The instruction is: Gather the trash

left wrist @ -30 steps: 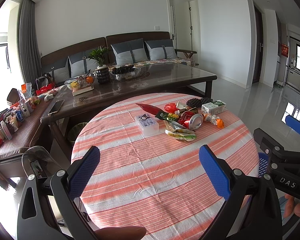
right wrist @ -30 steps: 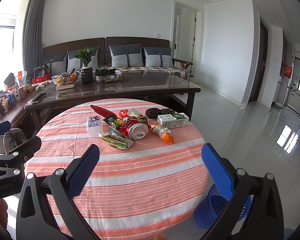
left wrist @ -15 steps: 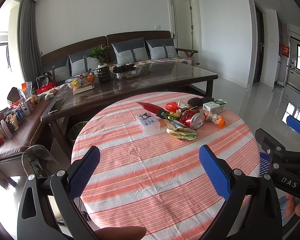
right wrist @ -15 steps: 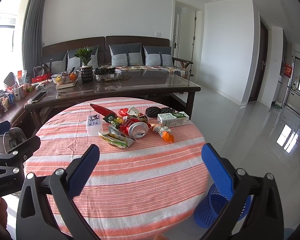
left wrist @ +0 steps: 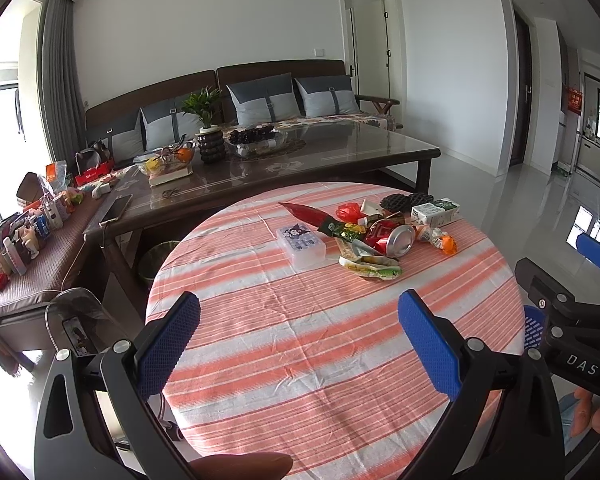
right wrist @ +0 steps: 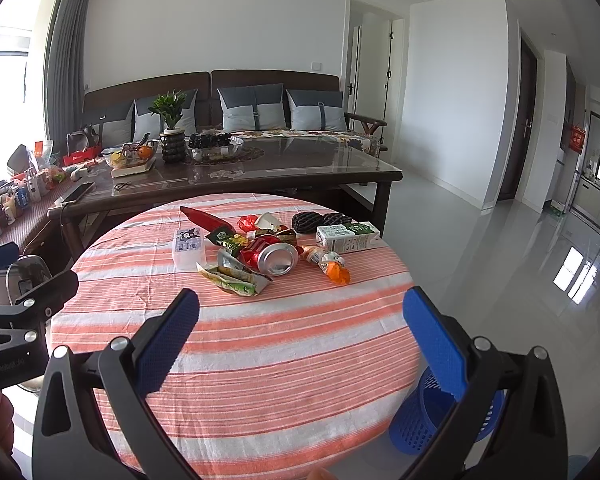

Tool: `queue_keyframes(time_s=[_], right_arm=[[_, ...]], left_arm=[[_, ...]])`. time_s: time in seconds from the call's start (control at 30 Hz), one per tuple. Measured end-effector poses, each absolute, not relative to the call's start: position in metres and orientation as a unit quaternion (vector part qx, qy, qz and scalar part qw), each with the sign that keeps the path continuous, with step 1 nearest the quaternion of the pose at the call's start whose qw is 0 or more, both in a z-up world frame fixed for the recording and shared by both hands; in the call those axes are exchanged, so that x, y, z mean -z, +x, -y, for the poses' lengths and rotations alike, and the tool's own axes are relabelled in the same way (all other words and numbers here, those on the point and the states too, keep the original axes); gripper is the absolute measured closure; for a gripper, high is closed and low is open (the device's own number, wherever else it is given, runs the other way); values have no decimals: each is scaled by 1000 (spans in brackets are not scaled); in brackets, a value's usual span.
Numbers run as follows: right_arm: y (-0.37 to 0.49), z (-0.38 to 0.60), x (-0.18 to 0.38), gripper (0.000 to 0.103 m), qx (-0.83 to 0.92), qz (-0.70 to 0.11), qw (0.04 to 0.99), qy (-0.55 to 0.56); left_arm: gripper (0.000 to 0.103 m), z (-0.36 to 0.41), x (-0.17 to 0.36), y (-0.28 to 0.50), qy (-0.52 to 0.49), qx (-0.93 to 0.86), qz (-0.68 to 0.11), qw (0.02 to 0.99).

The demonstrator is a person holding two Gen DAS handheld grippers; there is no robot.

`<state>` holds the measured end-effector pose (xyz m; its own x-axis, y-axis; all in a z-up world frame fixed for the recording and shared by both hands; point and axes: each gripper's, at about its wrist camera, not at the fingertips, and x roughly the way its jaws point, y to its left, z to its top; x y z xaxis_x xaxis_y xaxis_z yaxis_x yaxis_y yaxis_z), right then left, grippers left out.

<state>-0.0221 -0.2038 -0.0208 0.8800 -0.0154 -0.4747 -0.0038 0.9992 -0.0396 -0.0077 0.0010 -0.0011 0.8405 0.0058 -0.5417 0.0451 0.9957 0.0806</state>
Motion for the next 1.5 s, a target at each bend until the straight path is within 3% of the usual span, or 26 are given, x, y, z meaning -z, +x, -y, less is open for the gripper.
queue_keyframes(time_s=[1.17,1.5], right_arm=[[-13,199,32,4,6,-265,964,-17],[7,203,57,5,4,-293,956,2]], left_arm=[[5,-11,14,4,54,-3,-301,952],[5,-19,60,42,45,3,-369,928]])
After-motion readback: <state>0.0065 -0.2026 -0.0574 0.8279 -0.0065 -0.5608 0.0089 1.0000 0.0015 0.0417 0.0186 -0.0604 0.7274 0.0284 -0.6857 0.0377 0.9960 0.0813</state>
